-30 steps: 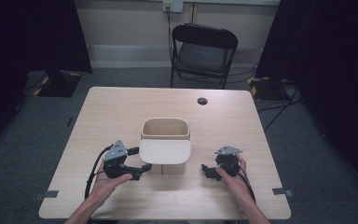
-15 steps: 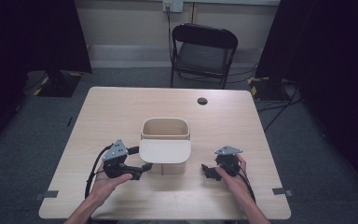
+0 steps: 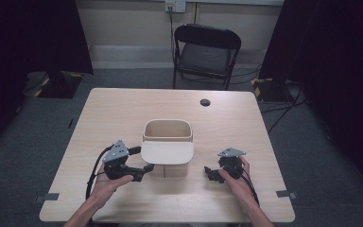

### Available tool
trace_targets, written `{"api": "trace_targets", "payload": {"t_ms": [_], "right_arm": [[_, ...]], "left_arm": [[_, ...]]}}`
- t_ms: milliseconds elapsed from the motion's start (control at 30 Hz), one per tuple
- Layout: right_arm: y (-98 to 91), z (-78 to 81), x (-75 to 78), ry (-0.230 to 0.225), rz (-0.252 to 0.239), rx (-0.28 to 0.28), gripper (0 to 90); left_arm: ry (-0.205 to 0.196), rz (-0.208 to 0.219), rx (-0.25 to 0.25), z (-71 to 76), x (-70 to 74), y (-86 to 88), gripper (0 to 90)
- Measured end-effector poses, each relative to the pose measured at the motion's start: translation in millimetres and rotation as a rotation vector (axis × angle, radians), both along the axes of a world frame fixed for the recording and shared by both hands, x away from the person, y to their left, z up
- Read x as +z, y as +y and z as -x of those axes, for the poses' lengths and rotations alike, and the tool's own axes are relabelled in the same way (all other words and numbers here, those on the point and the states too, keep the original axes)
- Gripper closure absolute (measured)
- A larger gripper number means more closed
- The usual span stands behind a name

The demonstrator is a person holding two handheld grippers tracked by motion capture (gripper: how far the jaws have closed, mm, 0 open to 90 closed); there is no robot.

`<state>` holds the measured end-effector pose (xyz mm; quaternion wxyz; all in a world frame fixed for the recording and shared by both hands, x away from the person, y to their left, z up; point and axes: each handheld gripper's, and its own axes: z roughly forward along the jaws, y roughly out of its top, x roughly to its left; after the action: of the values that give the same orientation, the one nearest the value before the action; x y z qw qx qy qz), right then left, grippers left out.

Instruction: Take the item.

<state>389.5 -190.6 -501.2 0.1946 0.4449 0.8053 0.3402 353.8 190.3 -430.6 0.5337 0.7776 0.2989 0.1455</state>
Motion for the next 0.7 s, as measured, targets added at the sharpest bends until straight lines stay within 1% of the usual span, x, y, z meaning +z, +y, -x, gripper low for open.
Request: {"api": "trace_targets", "payload": {"t_ms": [67,133,200,233,300,400,433,567,667,700], "right_arm": [[0.0,0.0,0.0,0.0,0.0,0.0,6.5],[0.1,0.0,0.0,0.0,0.0,-0.001,6.4],[0.1,0.0,0.0,0.0,0.0,0.0,6.4],[0.1,0.0,0.0,0.0,0.0,-0.001,6.4],[0.1,0.0,0.0,0.0,0.0,0.0,6.4],[0.1,0.0,0.0,0.0,0.0,-0.001,6.4],[0.1,0.0,0.0,0.0,0.0,-0.001,6.4],[0.1,0.0,0.0,0.0,0.0,-0.001,6.4],[0.1,0.0,0.0,0.0,0.001,0.0,6.4],[0.1,0.0,0.0,0.0,0.001,-0.001,6.4]], "left_arm": [[0.007,0.008,0.002,-1.0,-0.2,-0.8,15.8],[0.012,-0.002,0.006,-2.2,-0.5,-0.3,16.0],[0.013,0.008,0.008,-3.0,-0.9,0.0,16.0],[0.014,-0.003,0.015,-2.9,-0.2,1.0,16.0],[0.005,0.01,0.016,-3.4,0.9,2.2,16.0],[0.001,0.015,0.022,-2.6,2.4,2.3,16.2],[-0.002,0.005,0.023,-2.3,3.2,2.6,16.6],[-0.008,0.01,0.021,-3.0,2.6,2.3,16.7],[-0.013,0.002,0.019,-3.0,3.4,2.8,16.8],[-0.014,0.011,0.021,-3.2,2.9,2.0,16.8]]}}
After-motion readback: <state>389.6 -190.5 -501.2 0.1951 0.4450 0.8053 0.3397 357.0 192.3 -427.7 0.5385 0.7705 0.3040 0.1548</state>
